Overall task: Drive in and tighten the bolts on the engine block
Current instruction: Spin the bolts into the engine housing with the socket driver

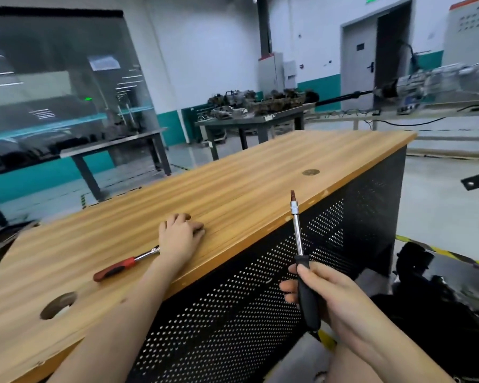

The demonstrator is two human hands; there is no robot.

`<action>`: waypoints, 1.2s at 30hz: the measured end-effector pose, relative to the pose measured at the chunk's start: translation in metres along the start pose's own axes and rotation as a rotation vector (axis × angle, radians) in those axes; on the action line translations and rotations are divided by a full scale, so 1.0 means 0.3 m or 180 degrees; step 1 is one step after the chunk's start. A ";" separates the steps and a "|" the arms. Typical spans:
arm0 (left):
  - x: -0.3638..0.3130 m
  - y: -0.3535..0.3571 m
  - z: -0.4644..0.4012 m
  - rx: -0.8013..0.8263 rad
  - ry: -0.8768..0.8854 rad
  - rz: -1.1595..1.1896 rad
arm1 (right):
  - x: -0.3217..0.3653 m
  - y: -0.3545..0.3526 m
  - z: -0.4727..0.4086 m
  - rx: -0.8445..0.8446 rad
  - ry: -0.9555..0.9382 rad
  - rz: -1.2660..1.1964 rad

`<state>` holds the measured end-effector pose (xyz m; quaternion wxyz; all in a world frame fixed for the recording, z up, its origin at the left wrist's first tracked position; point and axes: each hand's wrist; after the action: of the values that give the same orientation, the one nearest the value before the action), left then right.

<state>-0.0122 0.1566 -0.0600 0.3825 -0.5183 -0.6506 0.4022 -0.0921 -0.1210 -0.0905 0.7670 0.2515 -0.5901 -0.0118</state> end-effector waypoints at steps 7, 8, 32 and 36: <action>-0.009 0.003 0.009 -0.0086 -0.0017 0.0180 | -0.004 -0.011 -0.002 -0.0043 -0.0001 -0.0090; -0.018 -0.003 0.015 -0.0159 -0.0012 0.0411 | -0.007 -0.010 -0.004 -0.0029 0.0004 -0.0076; -0.324 -0.172 0.070 0.1644 -0.0589 0.6516 | -0.031 -0.037 0.041 -0.0789 -0.1596 0.2234; -0.318 -0.167 0.067 0.1679 -0.0483 0.6256 | -0.028 -0.038 0.047 -0.0785 -0.1577 0.2233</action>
<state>-0.0328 0.0533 -0.0293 -0.0571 -0.6954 0.1494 0.7006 -0.1041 -0.1336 -0.1001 0.5843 -0.0677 -0.7999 0.1189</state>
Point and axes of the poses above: each hand's wrist, its own z-axis away from the middle knuckle, its own y-axis out of the palm, x = y × z, and after that the axes turned 6 degrees about y, right-handed
